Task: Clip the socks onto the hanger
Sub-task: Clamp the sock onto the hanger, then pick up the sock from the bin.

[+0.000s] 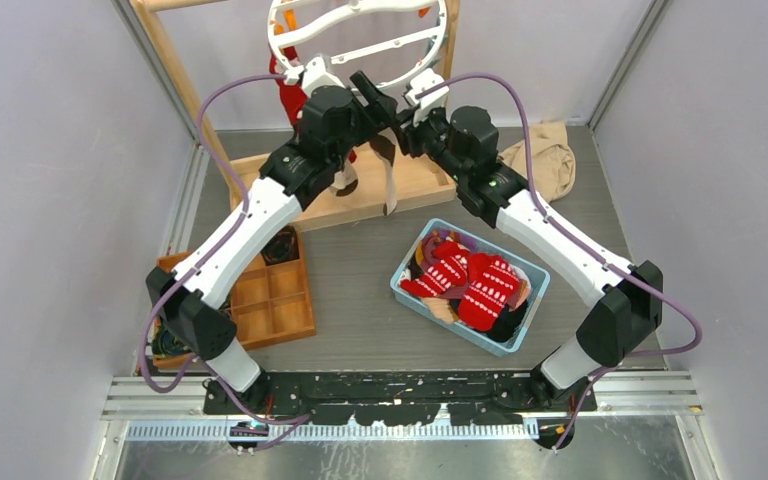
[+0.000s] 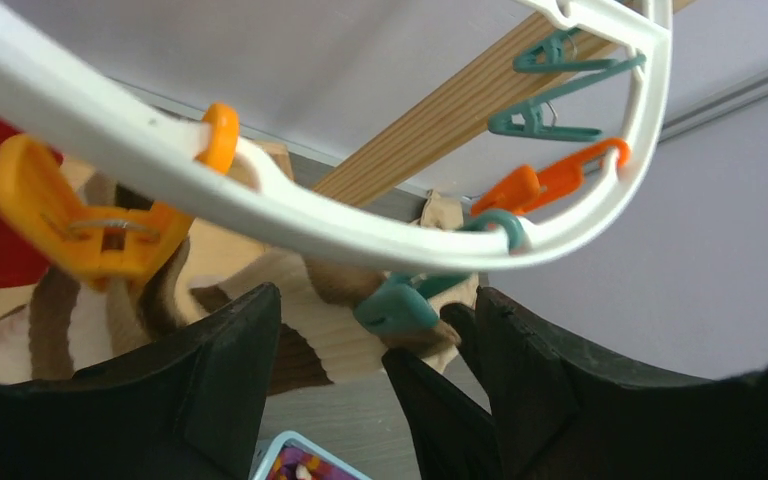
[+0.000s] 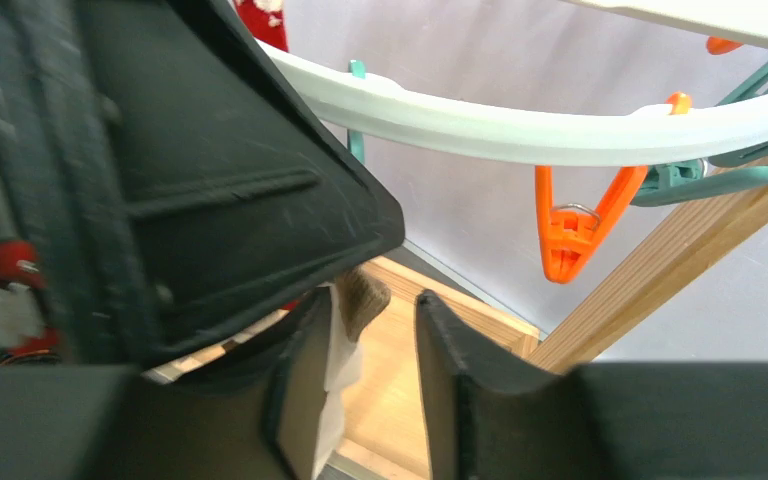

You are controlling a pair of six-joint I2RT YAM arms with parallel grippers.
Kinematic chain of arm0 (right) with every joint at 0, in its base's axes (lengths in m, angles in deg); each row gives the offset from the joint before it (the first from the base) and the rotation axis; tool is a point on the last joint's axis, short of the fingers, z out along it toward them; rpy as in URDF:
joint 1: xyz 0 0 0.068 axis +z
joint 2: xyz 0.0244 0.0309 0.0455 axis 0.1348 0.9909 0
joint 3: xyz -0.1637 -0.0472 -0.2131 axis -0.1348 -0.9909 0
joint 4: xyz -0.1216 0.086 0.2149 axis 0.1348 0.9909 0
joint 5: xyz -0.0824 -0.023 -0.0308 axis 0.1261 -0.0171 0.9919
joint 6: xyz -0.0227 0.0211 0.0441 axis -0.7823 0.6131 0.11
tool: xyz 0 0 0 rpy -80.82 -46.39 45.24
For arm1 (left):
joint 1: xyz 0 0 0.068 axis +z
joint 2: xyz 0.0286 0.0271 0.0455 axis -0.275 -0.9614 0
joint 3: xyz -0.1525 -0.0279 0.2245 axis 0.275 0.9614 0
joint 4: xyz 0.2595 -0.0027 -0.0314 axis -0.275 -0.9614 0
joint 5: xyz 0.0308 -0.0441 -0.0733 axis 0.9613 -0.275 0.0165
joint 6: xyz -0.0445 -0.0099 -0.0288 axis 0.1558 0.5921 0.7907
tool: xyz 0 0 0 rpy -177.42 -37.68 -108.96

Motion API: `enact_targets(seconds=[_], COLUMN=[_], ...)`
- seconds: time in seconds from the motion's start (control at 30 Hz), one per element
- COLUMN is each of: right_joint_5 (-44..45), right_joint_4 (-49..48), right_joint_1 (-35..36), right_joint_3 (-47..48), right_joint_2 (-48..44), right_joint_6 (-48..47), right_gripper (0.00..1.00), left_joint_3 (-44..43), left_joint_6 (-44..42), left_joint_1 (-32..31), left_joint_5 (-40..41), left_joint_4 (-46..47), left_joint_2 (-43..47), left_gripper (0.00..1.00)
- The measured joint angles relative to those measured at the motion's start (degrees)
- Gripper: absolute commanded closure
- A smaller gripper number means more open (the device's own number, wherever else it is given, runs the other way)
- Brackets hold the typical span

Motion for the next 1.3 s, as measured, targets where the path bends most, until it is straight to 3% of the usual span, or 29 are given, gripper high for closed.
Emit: enact_targets(seconds=[0.07, 0.4, 0.6, 0.8, 0.97, 1.3], right_joint_5=[-0.9, -5.8, -12.2, -22.1, -31.1, -40.1], right_joint_4=[0.1, 2.8, 7.4, 15.2, 23.5, 37.8], right_joint_1=[0.0, -0.3, -3.4, -12.1, -18.7, -20.7], right_joint_3=[-0.5, -4.3, -5.2, -5.2, -6.1, -14.3], right_joint_2=[-0.3, -5.0, -9.1, -11.8, -13.3, -21.9], right_joint_6=[-0.2, -0.5, 2.3, 6.7, 8.5, 3.6], right_gripper=[0.43, 0.16, 0.03, 0.0, 0.0, 0.0], left_joint_3=[1.4, 9.6, 14.8, 22.9, 34.4, 61.9], left_joint_6=[-0.3, -1.7, -9.1, -21.4, -31.8, -36.6], left_joint_1=[0.0, 0.1, 0.6, 2.2, 2.4, 2.4], left_joint_5=[-0.5, -5.4, -12.9, -24.9, -31.5, -34.0], left_joint_4=[-0.1, 0.1, 0.7, 1.7, 2.3, 11.8], left_joint_2=[1.8, 10.9, 15.9, 23.8, 33.0, 48.0], left_gripper=[0.26, 0.26, 0.23, 0.19, 0.18, 0.18])
